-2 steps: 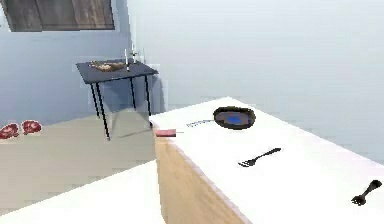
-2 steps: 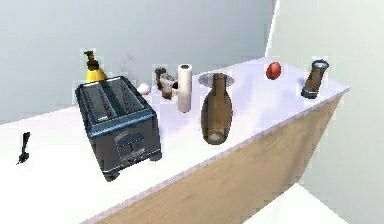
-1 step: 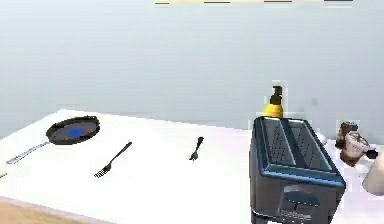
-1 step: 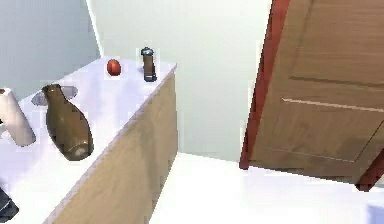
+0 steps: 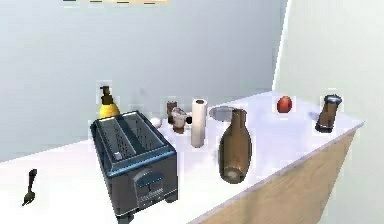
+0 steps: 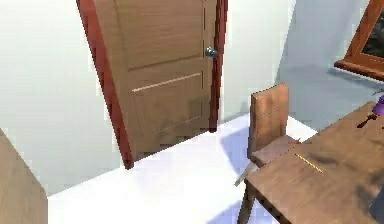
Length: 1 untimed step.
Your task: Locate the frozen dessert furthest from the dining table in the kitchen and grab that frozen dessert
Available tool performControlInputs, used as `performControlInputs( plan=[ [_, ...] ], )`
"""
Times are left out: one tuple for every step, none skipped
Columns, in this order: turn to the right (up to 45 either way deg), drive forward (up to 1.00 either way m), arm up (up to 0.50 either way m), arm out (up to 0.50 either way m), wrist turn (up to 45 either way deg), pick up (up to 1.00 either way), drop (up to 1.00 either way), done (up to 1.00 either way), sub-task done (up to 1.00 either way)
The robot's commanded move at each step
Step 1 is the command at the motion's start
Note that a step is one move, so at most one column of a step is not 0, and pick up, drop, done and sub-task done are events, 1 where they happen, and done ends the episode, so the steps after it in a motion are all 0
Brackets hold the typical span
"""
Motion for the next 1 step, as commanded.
performControlInputs(
  plan=[
    [45.0,0.00,0.00,0.00,0.0,0.00,0.00,0.00,0.00]
  ],
)
